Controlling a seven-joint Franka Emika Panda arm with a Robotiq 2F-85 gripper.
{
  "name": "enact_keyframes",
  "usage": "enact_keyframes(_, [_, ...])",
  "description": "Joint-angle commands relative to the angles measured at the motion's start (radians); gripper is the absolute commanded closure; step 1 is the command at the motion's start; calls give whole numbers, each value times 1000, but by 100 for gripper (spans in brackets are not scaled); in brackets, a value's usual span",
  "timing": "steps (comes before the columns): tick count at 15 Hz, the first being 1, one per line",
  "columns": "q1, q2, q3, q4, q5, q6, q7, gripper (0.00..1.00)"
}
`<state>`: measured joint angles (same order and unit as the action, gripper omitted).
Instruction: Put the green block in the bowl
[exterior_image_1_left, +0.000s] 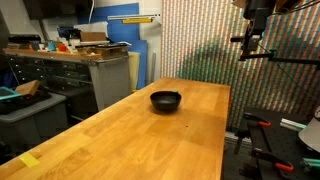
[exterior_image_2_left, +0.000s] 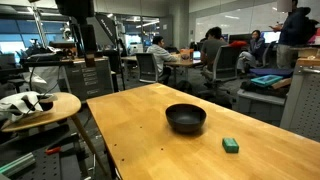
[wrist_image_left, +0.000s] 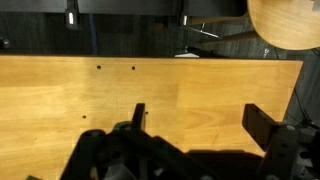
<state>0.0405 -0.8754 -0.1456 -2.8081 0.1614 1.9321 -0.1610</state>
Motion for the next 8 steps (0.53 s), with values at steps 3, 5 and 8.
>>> enact_keyframes(3, [-12,10,11,-8,8,-5,-8,0])
enact_keyframes(5, [-12,14,11,-8,8,-5,-8,0])
enact_keyframes(8, [-12,16,11,-8,8,-5,-8,0])
